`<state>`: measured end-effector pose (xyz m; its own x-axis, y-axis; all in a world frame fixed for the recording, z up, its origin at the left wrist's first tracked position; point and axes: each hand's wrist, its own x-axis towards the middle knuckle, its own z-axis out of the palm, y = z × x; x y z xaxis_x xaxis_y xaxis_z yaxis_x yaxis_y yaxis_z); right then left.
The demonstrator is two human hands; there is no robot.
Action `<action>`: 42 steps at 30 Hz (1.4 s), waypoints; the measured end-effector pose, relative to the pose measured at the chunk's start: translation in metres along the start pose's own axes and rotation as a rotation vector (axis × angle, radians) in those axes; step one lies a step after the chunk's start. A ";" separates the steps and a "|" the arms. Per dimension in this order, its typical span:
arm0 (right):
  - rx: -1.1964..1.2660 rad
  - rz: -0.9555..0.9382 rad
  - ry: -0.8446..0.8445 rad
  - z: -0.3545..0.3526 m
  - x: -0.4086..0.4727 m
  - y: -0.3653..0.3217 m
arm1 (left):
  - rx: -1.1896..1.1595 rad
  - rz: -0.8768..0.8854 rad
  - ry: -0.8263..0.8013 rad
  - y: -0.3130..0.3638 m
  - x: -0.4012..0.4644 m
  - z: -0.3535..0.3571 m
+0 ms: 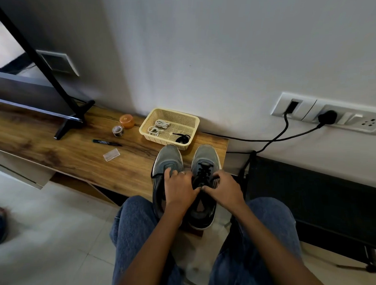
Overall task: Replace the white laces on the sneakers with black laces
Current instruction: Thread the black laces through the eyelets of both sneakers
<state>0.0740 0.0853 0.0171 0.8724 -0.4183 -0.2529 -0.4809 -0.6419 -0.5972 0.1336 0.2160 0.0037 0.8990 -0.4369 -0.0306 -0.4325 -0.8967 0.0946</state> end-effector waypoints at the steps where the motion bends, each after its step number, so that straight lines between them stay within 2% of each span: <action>1: -0.095 0.004 -0.017 0.004 0.000 -0.001 | 0.019 -0.011 0.010 0.004 0.001 0.001; 3: -0.195 0.017 0.003 0.012 -0.002 -0.003 | 0.036 -0.043 0.021 0.008 0.002 0.002; 9: -0.256 0.007 0.102 0.018 -0.009 0.007 | 0.003 -0.129 0.010 0.002 0.002 0.011; 19: -0.287 -0.010 0.083 0.012 -0.005 0.018 | 0.005 -0.082 -0.037 0.001 0.006 0.010; 25: -0.161 0.056 -0.035 -0.011 -0.002 0.025 | -0.040 0.040 -0.054 -0.014 0.004 -0.010; 31: -0.067 0.083 -0.043 -0.058 -0.013 0.020 | -0.185 -0.015 -0.002 -0.043 -0.007 -0.054; 34: 0.000 0.037 -0.006 -0.084 -0.024 0.006 | -0.308 -0.064 0.015 -0.048 -0.010 -0.081; 36: 0.128 0.006 0.013 -0.099 -0.031 -0.007 | -0.415 -0.050 0.018 -0.046 -0.011 -0.099; 39: 0.373 -0.035 -0.007 -0.112 -0.041 -0.030 | -0.606 0.029 0.001 -0.034 -0.012 -0.121; 42: 0.425 -0.132 -0.036 -0.120 -0.049 -0.054 | -0.704 0.131 -0.027 -0.016 -0.015 -0.138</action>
<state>0.0464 0.0633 0.1533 0.9301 -0.3229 -0.1753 -0.2930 -0.3640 -0.8841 0.1362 0.2465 0.1404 0.8366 -0.5479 0.0008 -0.3817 -0.5818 0.7182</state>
